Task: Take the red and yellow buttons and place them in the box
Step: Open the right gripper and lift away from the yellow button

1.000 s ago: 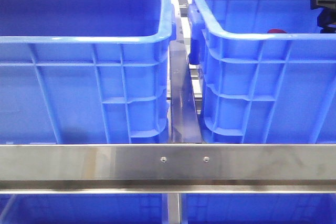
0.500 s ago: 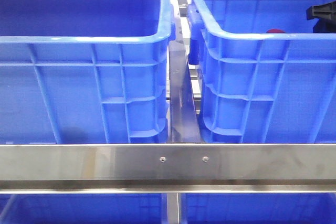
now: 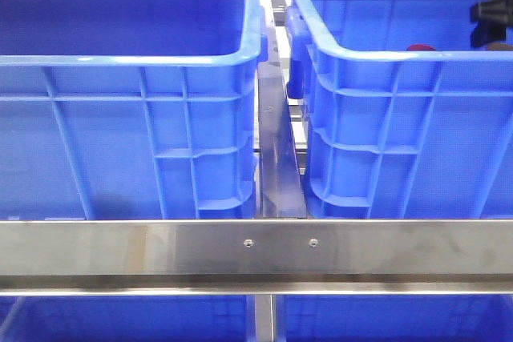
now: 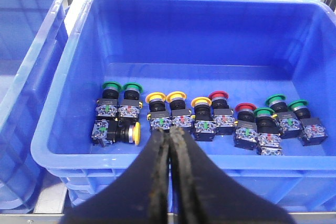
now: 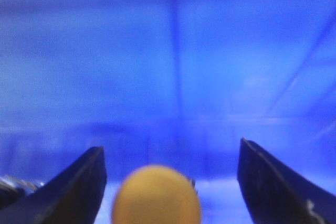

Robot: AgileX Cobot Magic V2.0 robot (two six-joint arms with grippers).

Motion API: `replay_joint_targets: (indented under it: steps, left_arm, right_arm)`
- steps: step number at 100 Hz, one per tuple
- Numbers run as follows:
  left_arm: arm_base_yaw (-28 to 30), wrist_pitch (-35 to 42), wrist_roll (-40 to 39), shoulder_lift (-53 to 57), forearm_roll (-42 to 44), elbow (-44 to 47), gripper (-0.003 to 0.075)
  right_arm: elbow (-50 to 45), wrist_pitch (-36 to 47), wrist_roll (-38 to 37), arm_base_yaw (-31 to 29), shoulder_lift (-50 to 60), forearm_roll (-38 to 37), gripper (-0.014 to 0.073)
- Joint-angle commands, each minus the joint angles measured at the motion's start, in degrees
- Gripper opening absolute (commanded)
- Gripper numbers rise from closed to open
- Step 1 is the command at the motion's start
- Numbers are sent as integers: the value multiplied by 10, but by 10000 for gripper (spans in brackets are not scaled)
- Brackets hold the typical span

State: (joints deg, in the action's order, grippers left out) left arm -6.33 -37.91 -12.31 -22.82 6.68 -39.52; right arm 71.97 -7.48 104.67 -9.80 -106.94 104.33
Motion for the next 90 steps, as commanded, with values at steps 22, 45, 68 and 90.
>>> replay_joint_targets:
  steps: [22,45,68,90]
  left_arm:
    - [1,46,-5,-4,-2,-14,-19]
    - [1,46,-5,-4,-4,-14,-19]
    - [1,45,-5,-4,-4,-14,-19]
    - [1,42,-5,-4,-4,-14,-19]
  right_arm:
    - [-52,-15,7,-3,152,56,553]
    - [-137,-35,7,-3,296,56,551]
    - [-219,-44,7,-3,444,56,549]
    - [-313,-81,-21,-3,567,56,549]
